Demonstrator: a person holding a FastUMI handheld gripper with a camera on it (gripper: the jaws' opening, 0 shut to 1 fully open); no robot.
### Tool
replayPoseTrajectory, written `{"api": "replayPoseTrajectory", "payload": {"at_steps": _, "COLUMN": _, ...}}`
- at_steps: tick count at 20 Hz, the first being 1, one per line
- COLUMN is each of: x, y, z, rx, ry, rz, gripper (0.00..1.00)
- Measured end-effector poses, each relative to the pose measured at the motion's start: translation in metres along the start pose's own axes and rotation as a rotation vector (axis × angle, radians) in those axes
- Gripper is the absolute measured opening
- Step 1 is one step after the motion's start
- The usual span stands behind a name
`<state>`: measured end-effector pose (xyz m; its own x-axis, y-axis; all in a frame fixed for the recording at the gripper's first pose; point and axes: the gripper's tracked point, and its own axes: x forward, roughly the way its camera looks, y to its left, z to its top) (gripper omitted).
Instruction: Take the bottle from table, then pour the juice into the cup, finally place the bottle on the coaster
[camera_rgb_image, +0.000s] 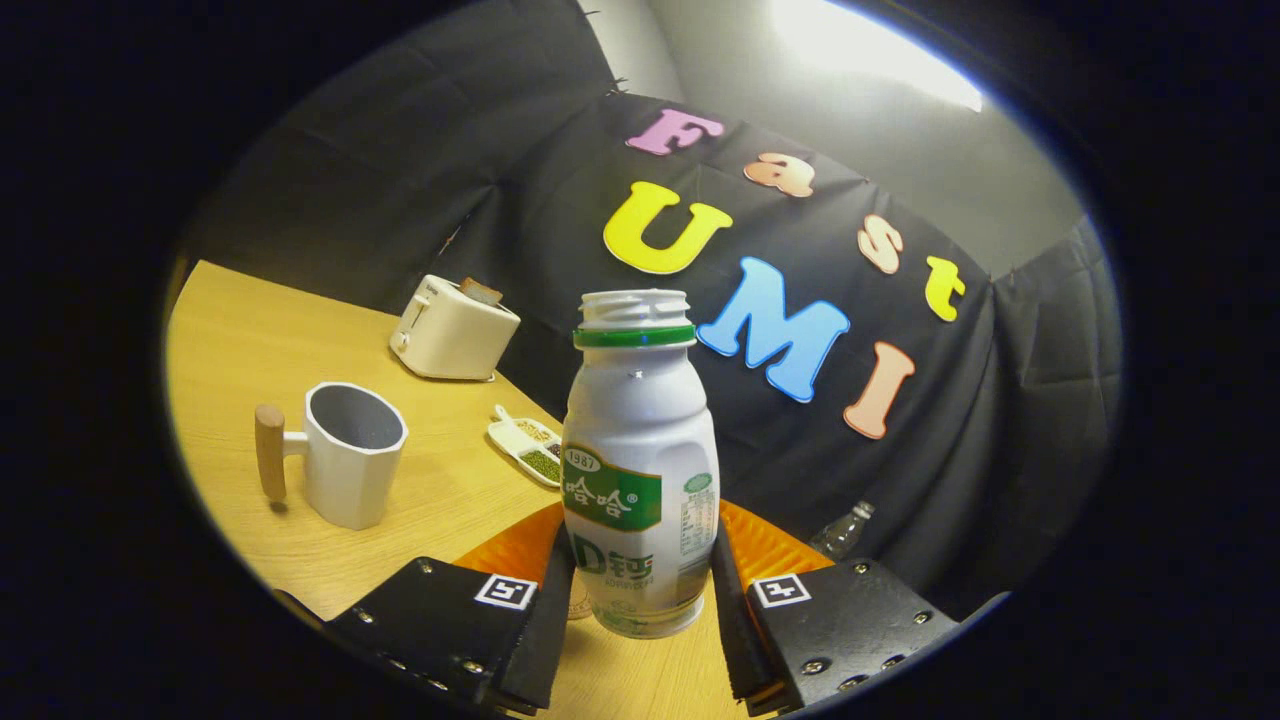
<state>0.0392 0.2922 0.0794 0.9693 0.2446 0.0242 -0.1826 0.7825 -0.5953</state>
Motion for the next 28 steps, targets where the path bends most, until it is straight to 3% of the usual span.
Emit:
{"api": "replayPoseTrajectory", "payload": {"at_steps": 12, "x": 0.026, "y": 0.032, "z": 0.012, "rx": -0.481, "ry": -0.001, "rz": -0.036, "gripper": 0.64}}
{"api": "replayPoseTrajectory", "payload": {"at_steps": 21, "x": 0.028, "y": 0.031, "z": 0.031, "rx": -0.744, "ry": -0.054, "rz": -0.107, "gripper": 0.64}}
{"api": "replayPoseTrajectory", "payload": {"at_steps": 28, "x": 0.031, "y": 0.041, "z": 0.037, "rx": -0.855, "ry": -0.072, "rz": -0.124, "gripper": 0.64}}
